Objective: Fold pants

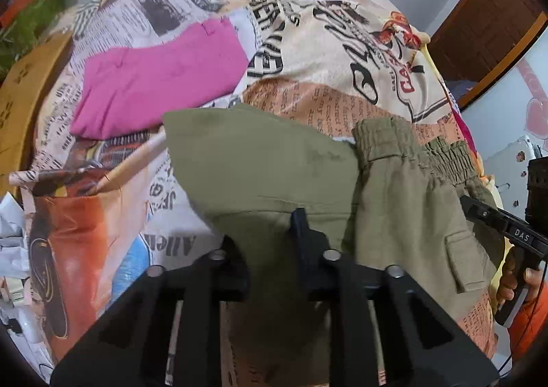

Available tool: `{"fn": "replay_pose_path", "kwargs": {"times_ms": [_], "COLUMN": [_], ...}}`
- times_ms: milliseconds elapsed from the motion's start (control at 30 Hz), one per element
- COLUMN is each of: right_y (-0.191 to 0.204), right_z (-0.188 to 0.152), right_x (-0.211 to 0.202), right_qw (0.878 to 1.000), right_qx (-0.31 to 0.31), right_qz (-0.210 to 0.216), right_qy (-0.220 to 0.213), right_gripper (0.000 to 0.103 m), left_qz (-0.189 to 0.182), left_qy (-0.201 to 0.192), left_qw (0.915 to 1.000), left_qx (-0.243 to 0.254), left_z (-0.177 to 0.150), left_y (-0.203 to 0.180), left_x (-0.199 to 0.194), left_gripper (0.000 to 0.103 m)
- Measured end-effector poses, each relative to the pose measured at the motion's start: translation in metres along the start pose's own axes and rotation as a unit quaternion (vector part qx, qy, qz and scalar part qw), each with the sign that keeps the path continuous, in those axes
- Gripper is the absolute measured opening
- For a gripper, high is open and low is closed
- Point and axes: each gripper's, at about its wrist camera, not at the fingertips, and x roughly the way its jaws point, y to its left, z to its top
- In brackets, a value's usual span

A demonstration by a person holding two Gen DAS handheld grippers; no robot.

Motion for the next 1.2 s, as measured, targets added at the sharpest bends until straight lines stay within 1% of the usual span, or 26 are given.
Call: {"fn": "replay_pose_path", "kwargs": {"times_ms": [100, 233, 333, 567, 867, 1033, 1200], "right_y": [0.008, 0.023, 0.037, 0.074, 0.116, 0.144, 0.174], "right_z": [0.004, 0.008, 0.011, 0.024, 0.047, 0.064, 0.080], "right_x": [-0.006, -0.017, -0.025, -0.039, -0.041, -0.035, -0.021], "right_qw": [1.000, 0.999, 0.997, 0.992, 0.985, 0.981, 0.974], "right_qx": [-0.012, -0.035, -0.057, -0.099, -0.130, -0.149, -0.180], "right_qz": [-0.006, -0.011, -0.011, -0.012, 0.002, 0.011, 0.012], "right_qy": [-0.014, -0.031, -0.046, -0.079, -0.109, -0.123, -0.137], "right_gripper": [0.014, 0.011, 0.011, 0.010, 0.010, 0.010, 0.010], "left_qz": [0.012, 0.015, 0.017, 0.027, 0.045, 0.059, 0.075], "left_qy": [-0.020, -0.046, -0.057, -0.092, -0.148, -0.168, -0.184], "left_qw": [0.9997, 0.9988, 0.9982, 0.9953, 0.9879, 0.9840, 0.9799], "left_qx": [-0.002, 0.000, 0.004, 0.007, 0.004, -0.009, -0.023], "left_z": [0.001, 0.002, 0.003, 0.004, 0.021, 0.035, 0.050], "left_y": [-0.003, -0.005, -0.007, 0.001, 0.032, 0.057, 0.086], "left_x": [-0.013, -0.032, -0.042, -0.073, -0.121, -0.136, -0.141], "left_gripper": [0.005, 0.003, 0.003, 0.003, 0.003, 0.003, 0.003]}}
